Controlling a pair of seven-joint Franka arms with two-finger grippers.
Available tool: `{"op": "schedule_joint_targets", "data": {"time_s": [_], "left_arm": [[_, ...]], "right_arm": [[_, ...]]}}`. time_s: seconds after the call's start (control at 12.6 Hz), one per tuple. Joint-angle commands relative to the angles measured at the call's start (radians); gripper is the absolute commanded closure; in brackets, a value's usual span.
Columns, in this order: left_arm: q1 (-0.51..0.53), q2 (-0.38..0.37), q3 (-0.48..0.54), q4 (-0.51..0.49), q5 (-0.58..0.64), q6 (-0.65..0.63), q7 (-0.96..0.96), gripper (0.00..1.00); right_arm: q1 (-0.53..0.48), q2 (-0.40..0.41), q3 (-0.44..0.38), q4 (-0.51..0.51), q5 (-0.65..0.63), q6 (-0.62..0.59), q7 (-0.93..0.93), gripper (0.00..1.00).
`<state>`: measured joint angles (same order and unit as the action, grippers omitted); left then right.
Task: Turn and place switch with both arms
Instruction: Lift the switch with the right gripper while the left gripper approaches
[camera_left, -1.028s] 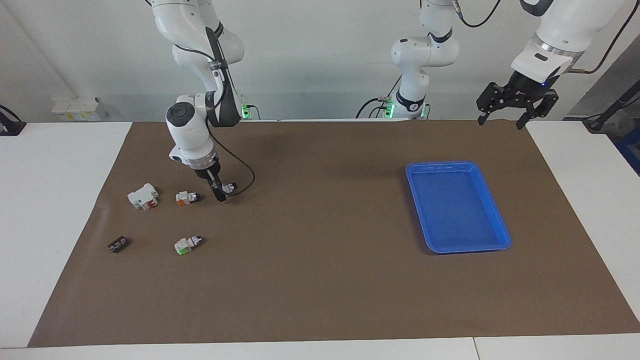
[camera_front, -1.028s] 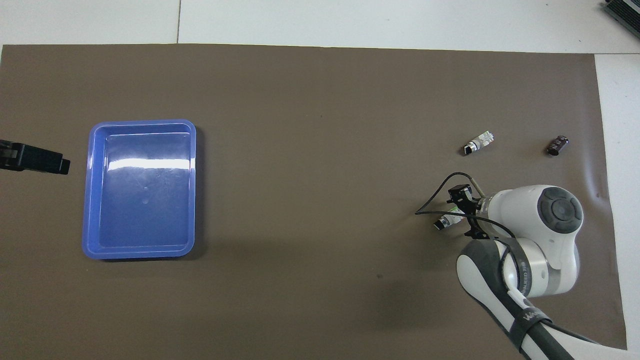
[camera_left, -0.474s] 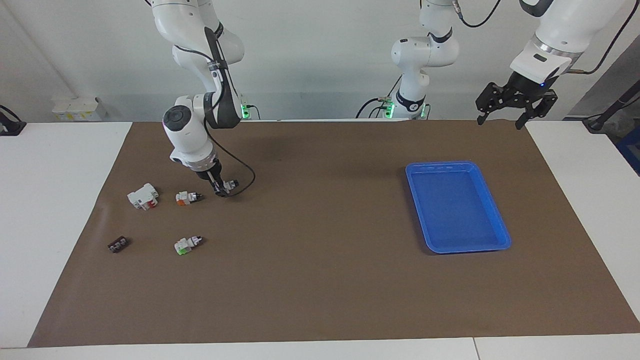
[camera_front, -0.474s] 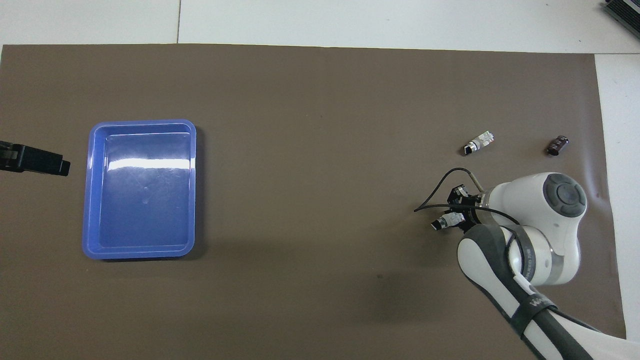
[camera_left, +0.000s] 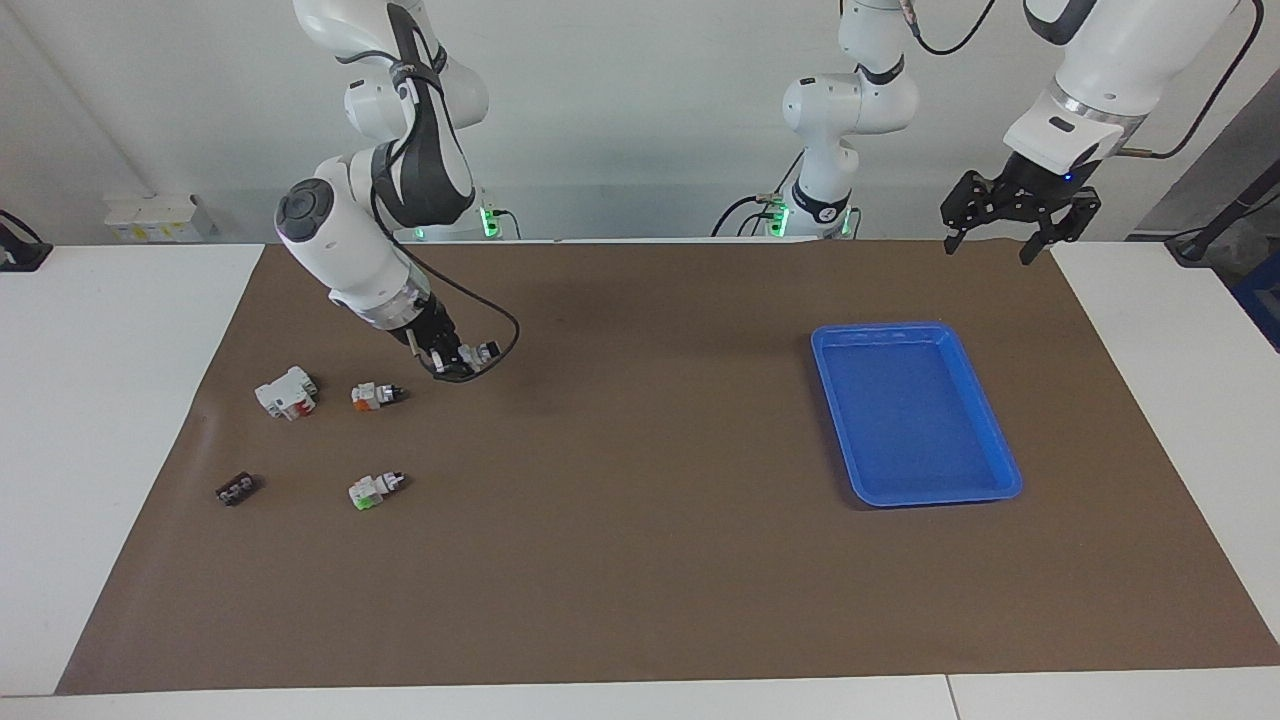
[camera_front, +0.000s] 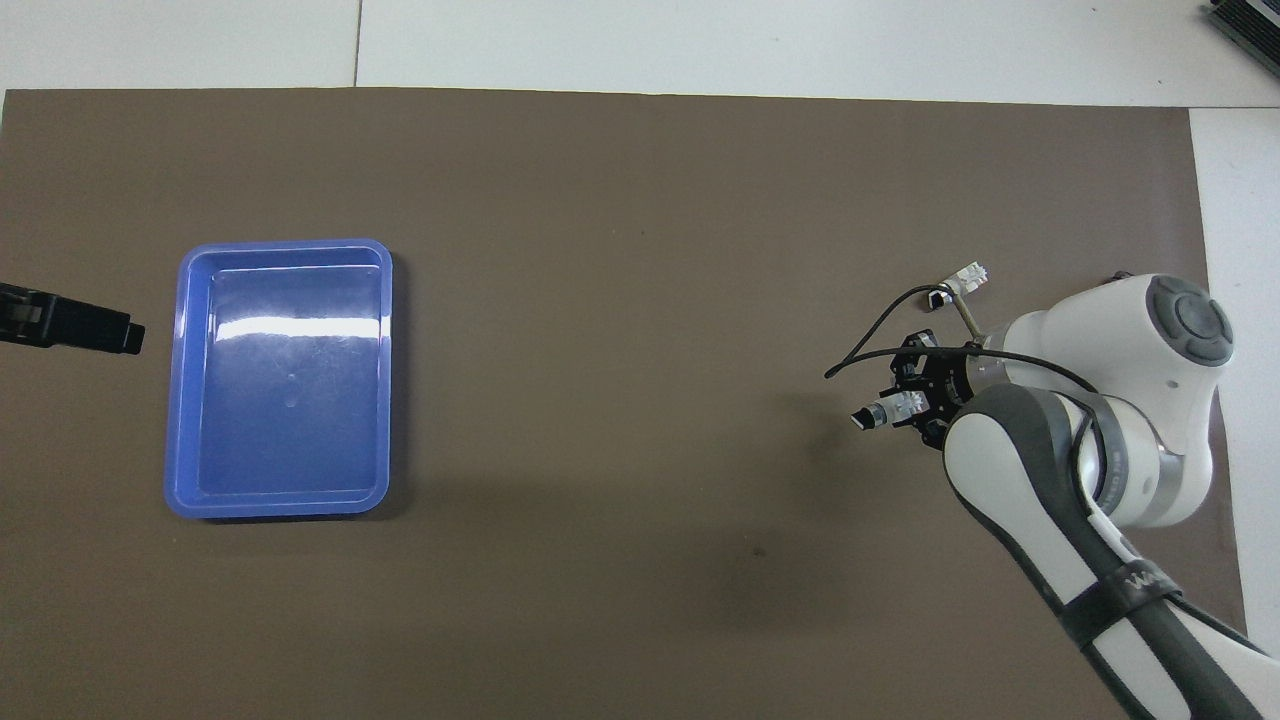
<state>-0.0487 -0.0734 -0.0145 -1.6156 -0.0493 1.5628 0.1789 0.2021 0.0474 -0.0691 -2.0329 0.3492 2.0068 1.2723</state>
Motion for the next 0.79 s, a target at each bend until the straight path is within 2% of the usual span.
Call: {"op": "schedule_joint_targets", "data": {"time_s": [0.0,0.16,0.24,0.47,0.71], "left_arm": [[-0.011,-0.035,-0.016,-0.038,0.000,0.034,-0.003,0.00],[-0.010,-0.039,-0.018,-0.061,-0.010,0.084,0.008,0.00],[-0.010,-0.037,-0.016,-0.061,-0.045,0.117,0.002,0.00],[-0.010,-0.037,-0.016,-0.066,-0.234,0.144,-0.018,0.01],[-0.036,-0.031,-0.030,-0.073,-0.416,0.189,-0.204,0.05]], "right_arm": [[-0.004,0.006,0.006,0.123,0.118,-0.112,0.036,1.00],[-0.001,0.005,0.008,0.195,0.219,-0.166,0.083,1.00],[-0.001,0.005,0.029,0.224,0.264,-0.168,0.167,1.00],[-0.001,0.005,0.122,0.293,0.301,-0.160,0.309,1.00],[0.000,0.006,0.158,0.316,0.378,-0.119,0.349,1.00]]}}
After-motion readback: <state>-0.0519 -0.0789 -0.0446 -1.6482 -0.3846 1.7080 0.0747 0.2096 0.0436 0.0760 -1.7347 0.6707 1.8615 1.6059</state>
